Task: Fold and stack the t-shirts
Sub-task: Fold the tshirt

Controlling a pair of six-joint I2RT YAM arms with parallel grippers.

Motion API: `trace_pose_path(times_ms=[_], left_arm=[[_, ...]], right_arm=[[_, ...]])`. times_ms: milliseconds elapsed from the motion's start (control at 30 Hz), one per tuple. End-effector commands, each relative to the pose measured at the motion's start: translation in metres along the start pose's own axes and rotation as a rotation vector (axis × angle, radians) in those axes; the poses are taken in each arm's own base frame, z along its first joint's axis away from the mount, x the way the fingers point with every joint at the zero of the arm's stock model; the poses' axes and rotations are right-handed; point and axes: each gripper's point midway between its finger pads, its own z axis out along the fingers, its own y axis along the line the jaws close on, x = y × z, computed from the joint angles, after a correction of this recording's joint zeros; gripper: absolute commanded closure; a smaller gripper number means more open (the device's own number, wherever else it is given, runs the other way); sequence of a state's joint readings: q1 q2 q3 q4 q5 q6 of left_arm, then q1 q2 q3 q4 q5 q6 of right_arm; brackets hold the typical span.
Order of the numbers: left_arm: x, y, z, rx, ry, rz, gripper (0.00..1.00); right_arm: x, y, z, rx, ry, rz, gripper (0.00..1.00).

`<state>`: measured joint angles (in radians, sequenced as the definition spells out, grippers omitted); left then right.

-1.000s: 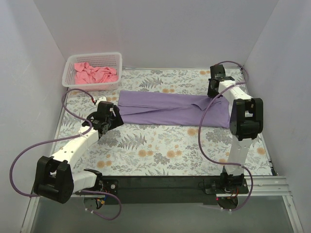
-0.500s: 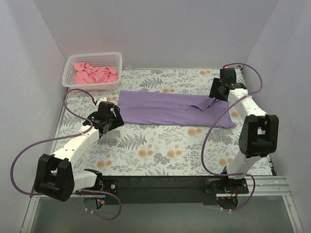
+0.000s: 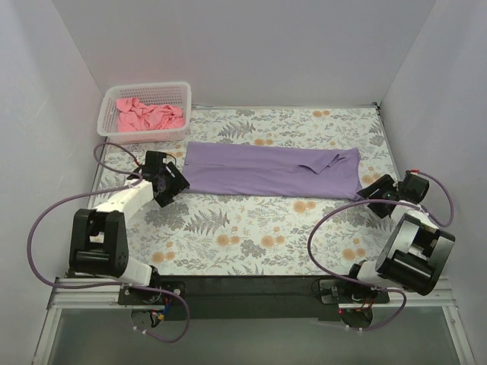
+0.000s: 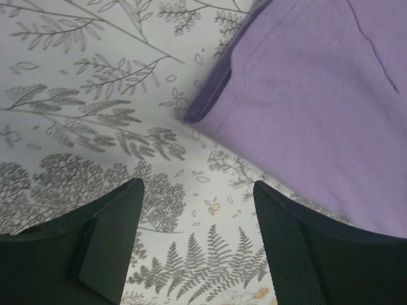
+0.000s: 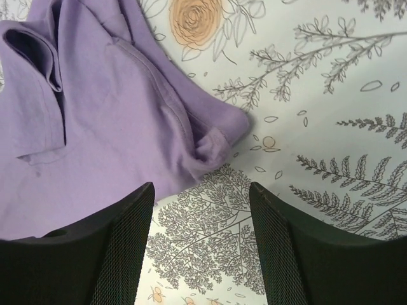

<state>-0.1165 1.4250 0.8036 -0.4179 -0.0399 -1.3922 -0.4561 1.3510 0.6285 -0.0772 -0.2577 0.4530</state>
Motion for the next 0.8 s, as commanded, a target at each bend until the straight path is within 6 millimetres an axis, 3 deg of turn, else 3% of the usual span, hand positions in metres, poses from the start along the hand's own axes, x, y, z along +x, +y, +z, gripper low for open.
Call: trace_pose_path(times_ms=[0,267,533,700,767], left_arm=[[-0.012,-0.029,0.007,0.089,0.037,-0.055,0.31],[-0.012,-0.023,0.030,0.037,0.074,-0.077,0.40],[-0.006,-0.011,0.036,0.000,0.086,-0.083,0.63],[-0.006,-0.006,0.039,-0.016,0.091,-0.086,0.71],[-0.006,-0.003,0.041,-0.026,0.094,-0.088,0.81]], right_arm=[[-0.017,0.022,-0.005,-0.213,-0.075,0.065,0.32],[-0.006,0.005,0.004,-0.215,-0.063,0.130,0.33],[0.002,-0.006,0.019,-0.186,-0.043,0.157,0.36],[0.006,-0.019,0.028,-0.142,-0.044,0.169,0.46],[0.010,-0.023,0.032,-0.130,-0.034,0.175,0.53]])
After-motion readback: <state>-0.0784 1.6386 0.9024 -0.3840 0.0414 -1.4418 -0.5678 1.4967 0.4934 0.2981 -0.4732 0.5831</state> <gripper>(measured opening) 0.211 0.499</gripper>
